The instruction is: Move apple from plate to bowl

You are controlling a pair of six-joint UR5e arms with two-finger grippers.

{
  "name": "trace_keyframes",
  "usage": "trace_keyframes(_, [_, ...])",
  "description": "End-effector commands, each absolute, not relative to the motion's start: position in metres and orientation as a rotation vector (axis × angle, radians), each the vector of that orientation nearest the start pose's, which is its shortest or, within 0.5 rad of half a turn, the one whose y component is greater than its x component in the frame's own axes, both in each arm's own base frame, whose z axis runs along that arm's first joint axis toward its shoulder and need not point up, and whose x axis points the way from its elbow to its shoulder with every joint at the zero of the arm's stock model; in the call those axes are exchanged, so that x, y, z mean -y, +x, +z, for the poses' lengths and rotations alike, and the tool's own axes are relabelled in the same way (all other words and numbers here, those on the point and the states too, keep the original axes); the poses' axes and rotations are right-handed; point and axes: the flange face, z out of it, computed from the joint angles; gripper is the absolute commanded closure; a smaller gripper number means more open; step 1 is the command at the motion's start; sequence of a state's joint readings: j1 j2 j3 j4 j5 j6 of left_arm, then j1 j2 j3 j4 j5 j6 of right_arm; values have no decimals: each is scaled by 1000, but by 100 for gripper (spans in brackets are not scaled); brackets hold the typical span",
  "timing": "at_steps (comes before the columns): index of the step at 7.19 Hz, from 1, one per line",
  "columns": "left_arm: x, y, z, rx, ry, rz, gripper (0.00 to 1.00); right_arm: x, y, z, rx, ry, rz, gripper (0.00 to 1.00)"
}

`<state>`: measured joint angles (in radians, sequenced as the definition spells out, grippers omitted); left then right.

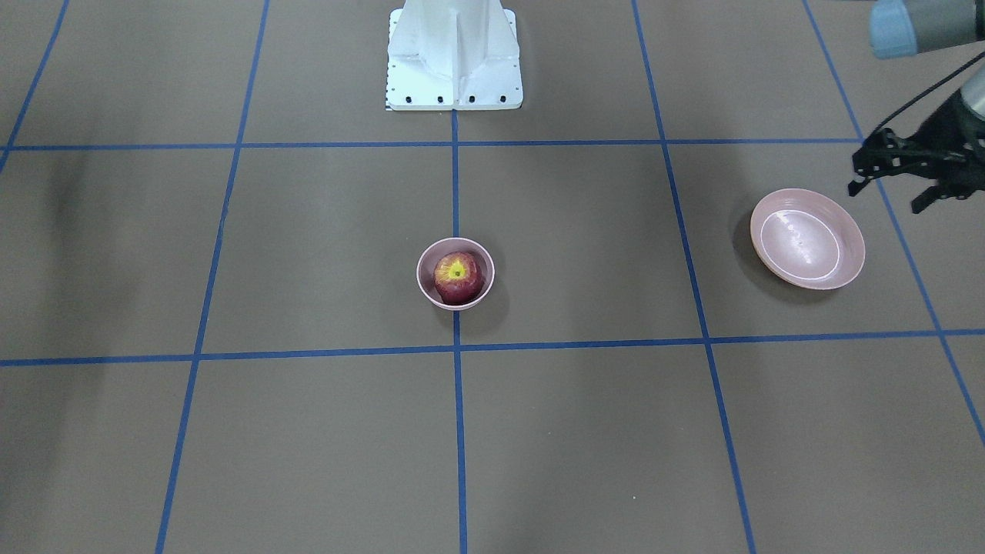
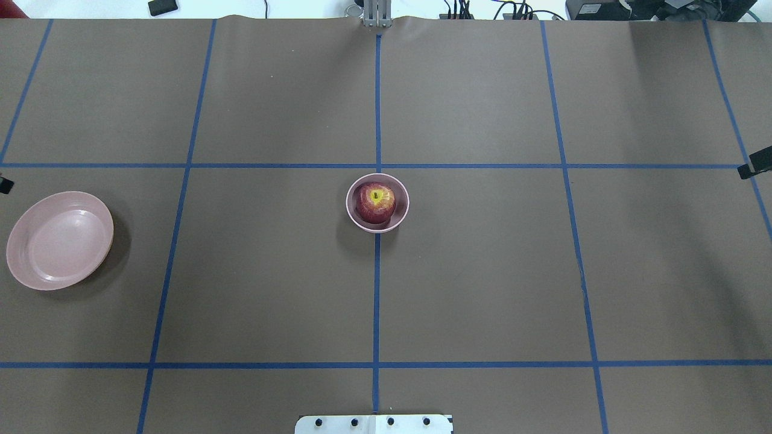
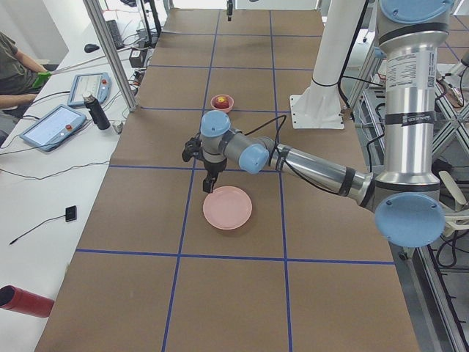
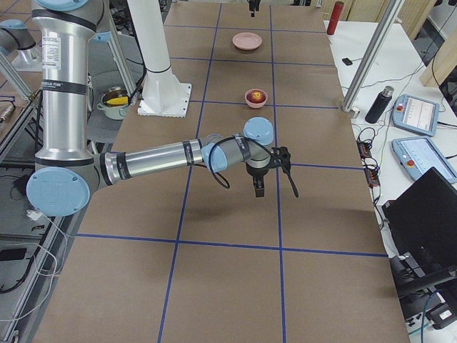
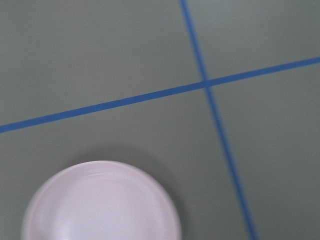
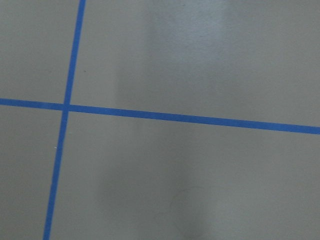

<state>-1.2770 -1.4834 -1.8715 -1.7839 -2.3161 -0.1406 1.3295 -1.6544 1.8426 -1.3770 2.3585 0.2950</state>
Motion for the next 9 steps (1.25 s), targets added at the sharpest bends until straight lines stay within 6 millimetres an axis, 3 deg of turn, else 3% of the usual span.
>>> trace_keyframes(1, [471,6,605,-756,247,354,2,459,-30,557,834,157,-129,0])
trace_keyframes(3, [475,-19,619,-751,226,279,2,460,-30,571,831,141,-125,0])
trace_keyframes(4, [491,-47,606,-753,175,200,2,465,-31,574,830,140,-124,0])
trace_keyframes(5, [495,-60,602,-755,146,173,2,467,-32,572,830,141,-125,0])
trace_keyframes(7, [493,-61,600,-755,145,161,2,470,-33,566,837,150,-126,0])
trace_keyframes(8, [476,-65,591,-788,165,153,2,471,-33,566,836,145,-119,0])
trace_keyframes(9, [429,-66,581,-806,161,118,2,471,-33,568,834,143,-117,0])
